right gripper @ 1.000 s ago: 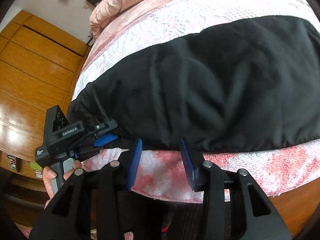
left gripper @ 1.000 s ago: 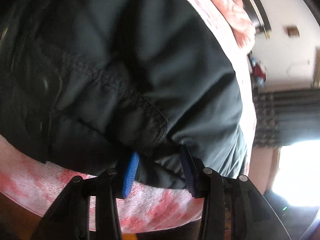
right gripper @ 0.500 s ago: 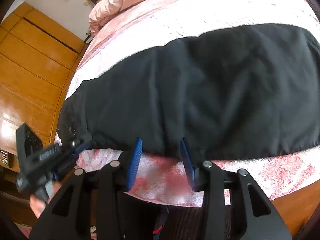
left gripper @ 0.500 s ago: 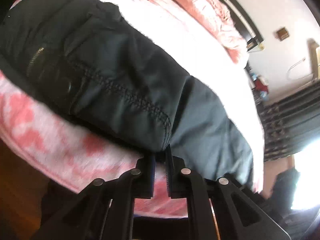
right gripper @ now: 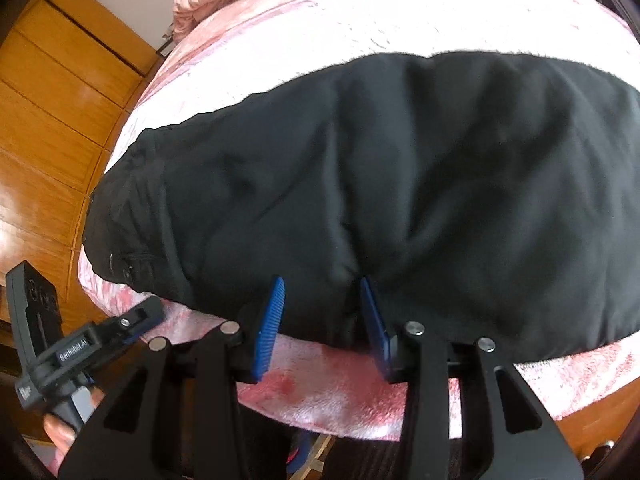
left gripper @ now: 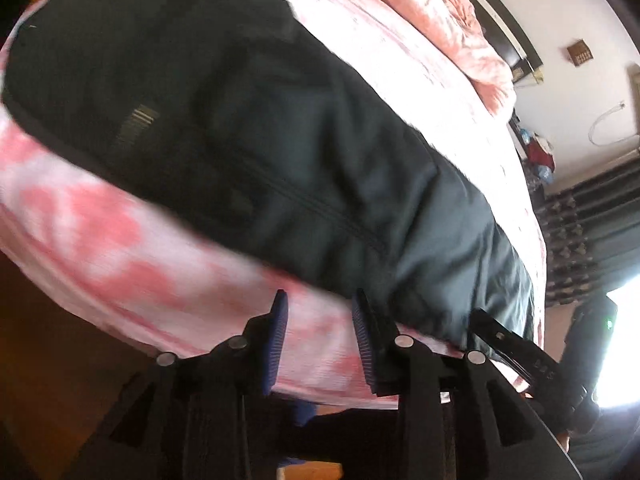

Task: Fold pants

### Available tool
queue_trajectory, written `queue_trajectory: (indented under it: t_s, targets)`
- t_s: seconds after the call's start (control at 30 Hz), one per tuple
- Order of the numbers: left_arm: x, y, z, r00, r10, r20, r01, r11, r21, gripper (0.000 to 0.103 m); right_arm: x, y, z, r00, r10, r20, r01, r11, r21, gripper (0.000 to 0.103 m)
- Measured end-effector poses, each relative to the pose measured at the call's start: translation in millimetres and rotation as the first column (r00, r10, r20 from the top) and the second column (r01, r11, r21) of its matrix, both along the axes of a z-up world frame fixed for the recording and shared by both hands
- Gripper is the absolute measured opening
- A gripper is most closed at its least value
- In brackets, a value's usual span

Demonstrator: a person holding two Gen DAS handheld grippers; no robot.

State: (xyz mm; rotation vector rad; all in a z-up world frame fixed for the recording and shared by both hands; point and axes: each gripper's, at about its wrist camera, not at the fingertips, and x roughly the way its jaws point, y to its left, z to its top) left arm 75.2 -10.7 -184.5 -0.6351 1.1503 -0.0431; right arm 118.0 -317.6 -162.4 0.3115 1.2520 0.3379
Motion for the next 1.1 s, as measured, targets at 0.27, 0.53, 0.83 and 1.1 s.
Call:
queue_trajectory:
  t_s: [0.27,0.53,0.83,1.1]
  targets:
    - [7,106,8,0.983,0.175,-0.062,-0.166,0.977,0.134,0.033,-5,37,20,0.992,0.11,0.068,-0.109,0.994,-0.022,0.041]
    - [27,159,-12,0.964,0.247,-0.095,-0.248,0.969,0.001,0.033,1,60,1,0.991,0.13,0.022,-0.129,0.991,-0.033,0.041]
    - [40,174,-24,0.96,0.258,-0.106,-0.266,0.962,-0.064,0.04,3,55,-7,0.993,0.116,0.007,-0.116,0.993,-0.037,0.039]
    - [52,184,-29,0.94,0.326,-0.1,-0.338,0.93,-0.143,0.038,3,65,0,0.989,0.143,0.034,-0.141,0.988,-0.062,0.043]
